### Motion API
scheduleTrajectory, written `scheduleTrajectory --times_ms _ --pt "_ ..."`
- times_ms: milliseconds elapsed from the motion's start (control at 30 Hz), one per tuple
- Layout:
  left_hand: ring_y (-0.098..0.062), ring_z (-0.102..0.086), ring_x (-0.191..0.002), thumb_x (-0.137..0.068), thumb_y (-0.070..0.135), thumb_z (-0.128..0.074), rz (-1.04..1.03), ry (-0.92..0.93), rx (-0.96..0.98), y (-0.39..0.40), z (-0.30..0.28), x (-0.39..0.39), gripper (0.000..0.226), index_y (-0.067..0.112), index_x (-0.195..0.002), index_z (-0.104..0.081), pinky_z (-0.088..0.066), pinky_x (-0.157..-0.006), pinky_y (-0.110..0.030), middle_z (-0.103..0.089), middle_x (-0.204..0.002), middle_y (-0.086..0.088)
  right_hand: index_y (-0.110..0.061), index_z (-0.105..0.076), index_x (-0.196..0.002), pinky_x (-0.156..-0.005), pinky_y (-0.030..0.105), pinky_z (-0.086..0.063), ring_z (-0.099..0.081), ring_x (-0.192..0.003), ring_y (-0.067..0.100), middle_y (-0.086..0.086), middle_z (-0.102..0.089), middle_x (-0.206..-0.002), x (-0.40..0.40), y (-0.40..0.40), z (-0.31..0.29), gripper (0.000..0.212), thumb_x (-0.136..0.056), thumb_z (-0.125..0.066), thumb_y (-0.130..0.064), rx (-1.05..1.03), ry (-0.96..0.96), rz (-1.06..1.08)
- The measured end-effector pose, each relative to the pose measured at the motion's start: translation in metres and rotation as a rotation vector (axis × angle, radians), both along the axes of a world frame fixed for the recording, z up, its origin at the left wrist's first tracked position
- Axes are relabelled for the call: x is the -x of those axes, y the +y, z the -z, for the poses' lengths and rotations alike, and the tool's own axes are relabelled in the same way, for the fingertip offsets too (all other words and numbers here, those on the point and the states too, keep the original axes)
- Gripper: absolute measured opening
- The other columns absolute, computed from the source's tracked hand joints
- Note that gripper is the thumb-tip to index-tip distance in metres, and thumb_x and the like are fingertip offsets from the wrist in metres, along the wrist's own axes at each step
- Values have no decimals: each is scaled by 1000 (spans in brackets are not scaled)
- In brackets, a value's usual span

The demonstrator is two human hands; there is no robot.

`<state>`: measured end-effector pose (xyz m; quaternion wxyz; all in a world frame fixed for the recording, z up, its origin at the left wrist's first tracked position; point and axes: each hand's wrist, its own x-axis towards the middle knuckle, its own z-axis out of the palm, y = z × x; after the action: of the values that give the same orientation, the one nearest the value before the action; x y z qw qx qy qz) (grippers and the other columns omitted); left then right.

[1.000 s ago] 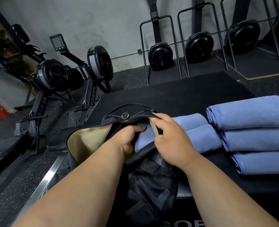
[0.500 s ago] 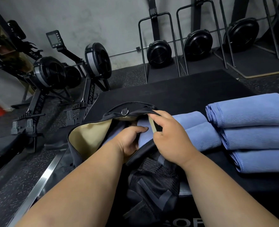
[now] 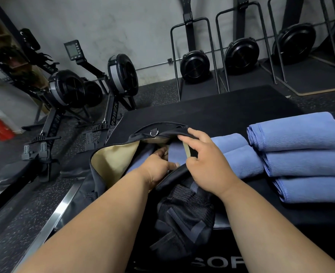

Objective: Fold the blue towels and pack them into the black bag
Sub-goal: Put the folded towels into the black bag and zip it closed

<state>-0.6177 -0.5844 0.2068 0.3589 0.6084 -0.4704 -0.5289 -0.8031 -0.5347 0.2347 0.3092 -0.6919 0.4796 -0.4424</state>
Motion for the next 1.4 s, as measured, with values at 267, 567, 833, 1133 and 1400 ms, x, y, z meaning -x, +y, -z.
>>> scheduleTrajectory --times_ms 267,567,833,1133,1400 --pt "-8 -65 -78 -91 -10 -56 -113 -97 57 21 -1 -25 55 10 -143 -57 -53 -69 -17 -66 -103 1 -46 -68 -129 -105 -1 -21 -38 -138 -12 -21 -45 -152 19 10 -5 51 -91 -61 -13 35 -40 11" --pt "-20 -48 -72 -80 2 -45 -153 194 -91 2 -11 -18 30 20 -72 -67 -38 -71 -30 -58 -78 1 -46 -54 -149 -122 26 -30 -34 -146 -4 -22 -41 -158 20 19 4 57 -95 -62 -28 9 71 -25" --pt "-25 -35 -87 -38 19 -60 -252 85 -78 -35 9 -50 46 18 -82 -48 -31 -74 -40 -41 -93 -5 -37 -59 -147 -115 20 -38 -43 -138 -6 -23 -49 -150 13 10 2 55 -94 -62 -24 19 92 -8" --pt "-27 -40 -86 -39 37 -69 -265 28 -90 -34 20 -75 47 18 -80 -58 -29 -79 -45 -46 -93 -8 -33 -62 -144 -96 -3 -30 -47 -117 -21 -29 -54 -135 2 2 6 51 -95 -63 -24 31 65 44" --pt "-28 -57 -78 -51 27 -69 -317 64 -38 -8 1 -61 36 12 -83 -69 -43 -79 -40 -63 -78 -15 -30 -63 -144 -97 2 -34 -53 -117 -7 -25 -58 -132 -3 6 6 49 -96 -63 -26 35 47 85"
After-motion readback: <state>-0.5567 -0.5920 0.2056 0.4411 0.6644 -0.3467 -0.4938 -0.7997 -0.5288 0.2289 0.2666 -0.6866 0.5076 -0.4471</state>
